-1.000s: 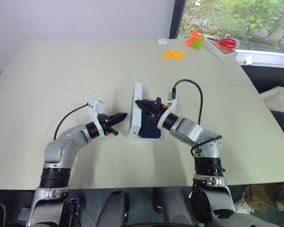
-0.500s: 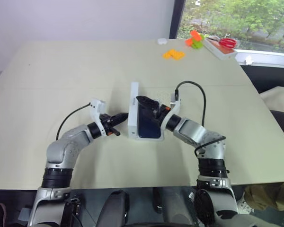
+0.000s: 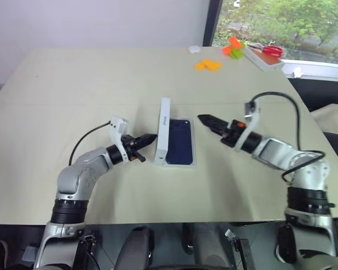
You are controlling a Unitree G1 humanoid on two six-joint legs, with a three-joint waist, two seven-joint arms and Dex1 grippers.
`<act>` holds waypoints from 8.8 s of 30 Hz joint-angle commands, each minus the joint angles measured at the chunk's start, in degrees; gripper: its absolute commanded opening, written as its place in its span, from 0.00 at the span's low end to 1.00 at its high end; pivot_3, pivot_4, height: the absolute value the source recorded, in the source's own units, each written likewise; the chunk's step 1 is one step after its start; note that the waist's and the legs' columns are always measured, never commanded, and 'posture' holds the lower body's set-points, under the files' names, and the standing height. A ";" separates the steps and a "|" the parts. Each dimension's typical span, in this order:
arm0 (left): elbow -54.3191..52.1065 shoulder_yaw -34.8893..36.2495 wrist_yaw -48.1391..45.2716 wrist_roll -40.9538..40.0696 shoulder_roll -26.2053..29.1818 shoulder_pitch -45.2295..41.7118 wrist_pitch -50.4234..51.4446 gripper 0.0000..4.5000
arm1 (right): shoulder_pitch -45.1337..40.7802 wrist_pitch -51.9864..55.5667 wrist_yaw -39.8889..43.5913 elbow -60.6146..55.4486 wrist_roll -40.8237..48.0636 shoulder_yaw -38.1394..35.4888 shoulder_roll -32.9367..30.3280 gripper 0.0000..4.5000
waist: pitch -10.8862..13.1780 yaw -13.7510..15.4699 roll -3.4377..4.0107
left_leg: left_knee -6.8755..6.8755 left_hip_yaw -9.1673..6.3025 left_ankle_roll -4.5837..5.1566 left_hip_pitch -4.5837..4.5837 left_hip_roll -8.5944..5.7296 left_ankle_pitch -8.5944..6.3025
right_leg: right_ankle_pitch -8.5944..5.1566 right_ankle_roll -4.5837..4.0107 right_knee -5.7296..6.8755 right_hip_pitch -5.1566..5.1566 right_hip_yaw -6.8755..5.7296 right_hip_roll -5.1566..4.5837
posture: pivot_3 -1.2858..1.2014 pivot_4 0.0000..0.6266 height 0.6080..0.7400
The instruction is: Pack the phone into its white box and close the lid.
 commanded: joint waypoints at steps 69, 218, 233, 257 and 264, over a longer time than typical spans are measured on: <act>3.11 -5.64 -4.11 13.10 -0.33 -5.36 -4.04 0.00 | 2.90 -36.48 30.23 -6.38 -67.19 25.69 -2.70 0.00 | 0.00 0.21 -0.01 | 0.03 -0.08 -0.11 0.05 -0.11 0.06 | 0.00 0.01 0.11 0.00 -0.02 -0.12 | 0.52 0.24 1.00; 15.21 -10.06 5.39 22.30 -5.79 -10.96 -10.07 0.00 | -2.39 -49.84 23.31 12.66 -78.76 29.12 8.12 0.00 | -0.24 0.03 -0.10 | -0.05 -0.16 -0.28 1.07 -0.10 0.15 | -0.01 0.01 0.13 0.94 0.00 -0.05 | 0.52 0.24 1.00; -5.24 -12.41 -4.89 16.92 6.10 0.23 2.41 0.00 | 11.65 -36.88 38.87 -12.80 -69.02 27.78 -4.19 0.00 | -0.22 0.04 -0.11 | -0.03 -0.19 -0.23 1.03 -0.07 0.12 | -0.12 0.09 0.06 0.94 -0.01 -0.01 | 0.52 0.24 1.00; -1.59 5.60 -17.23 6.35 17.26 -2.66 -4.29 0.99 | 7.23 -31.85 46.71 -11.47 -51.30 10.31 -9.24 1.00 | -0.14 0.11 -0.08 | -0.06 -0.19 -0.23 0.89 -0.01 0.12 | -0.21 0.00 0.04 0.80 -0.05 0.04 | 0.52 0.24 1.00; -1.40 8.46 -19.92 6.39 23.07 2.83 -5.89 0.99 | 9.49 -32.35 50.44 -9.45 -49.38 5.41 -15.84 1.00 | -0.10 0.11 -0.10 | -0.06 -0.05 -0.14 0.86 -0.03 0.06 | -0.26 0.02 -0.03 0.80 0.01 -0.06 | 0.52 0.24 1.00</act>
